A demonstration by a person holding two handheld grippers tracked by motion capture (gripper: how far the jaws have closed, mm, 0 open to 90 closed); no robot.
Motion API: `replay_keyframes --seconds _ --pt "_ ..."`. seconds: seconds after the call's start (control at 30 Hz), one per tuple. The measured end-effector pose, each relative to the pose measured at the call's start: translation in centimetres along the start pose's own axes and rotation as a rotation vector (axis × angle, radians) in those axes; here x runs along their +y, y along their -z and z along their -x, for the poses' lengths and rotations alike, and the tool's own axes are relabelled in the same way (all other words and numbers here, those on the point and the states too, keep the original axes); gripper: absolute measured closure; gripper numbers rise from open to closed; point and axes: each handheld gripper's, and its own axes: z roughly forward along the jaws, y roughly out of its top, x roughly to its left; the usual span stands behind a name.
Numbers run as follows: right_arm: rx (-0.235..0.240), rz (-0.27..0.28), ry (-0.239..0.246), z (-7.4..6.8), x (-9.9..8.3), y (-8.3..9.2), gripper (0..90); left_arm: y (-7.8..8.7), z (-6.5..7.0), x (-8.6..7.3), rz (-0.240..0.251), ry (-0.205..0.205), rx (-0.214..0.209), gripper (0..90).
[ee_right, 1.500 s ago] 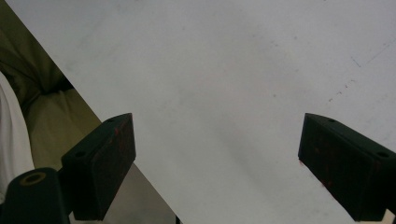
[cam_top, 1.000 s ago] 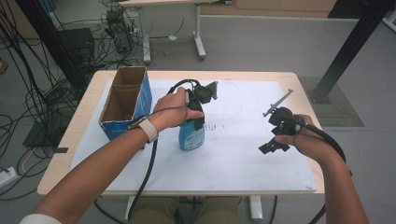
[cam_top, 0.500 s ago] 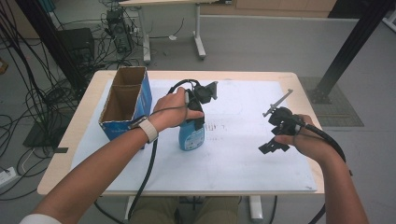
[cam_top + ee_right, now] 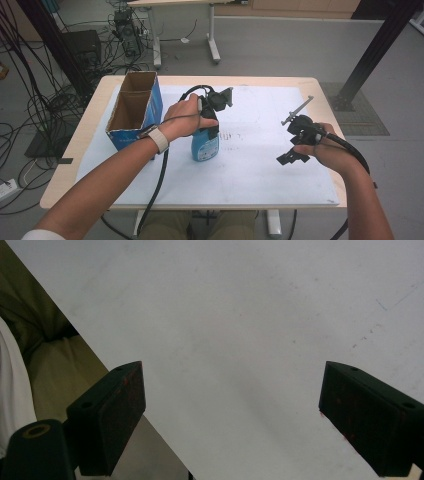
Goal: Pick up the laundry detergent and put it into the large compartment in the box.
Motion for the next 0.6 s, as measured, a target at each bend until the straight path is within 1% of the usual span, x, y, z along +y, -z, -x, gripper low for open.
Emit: replay_keyframes --seconds 0.27,0.33,0.6 --pt "-0.001 -0.002 0.000 0.02 -0.13 0.15 11.4 0.03 -0.24 0.04 -0.003 0.002 -0.008 38.8" --pt "-0.003 -0.005 -0.003 0.01 -0.14 0.19 11.4 0.02 -0.30 0.03 -0.002 0.009 -0.011 38.8" --pt "-0.003 0.003 -0.006 -0.01 -0.32 0.32 11.4 0.09 -0.28 -0.03 0.003 0.009 -0.010 38.8"
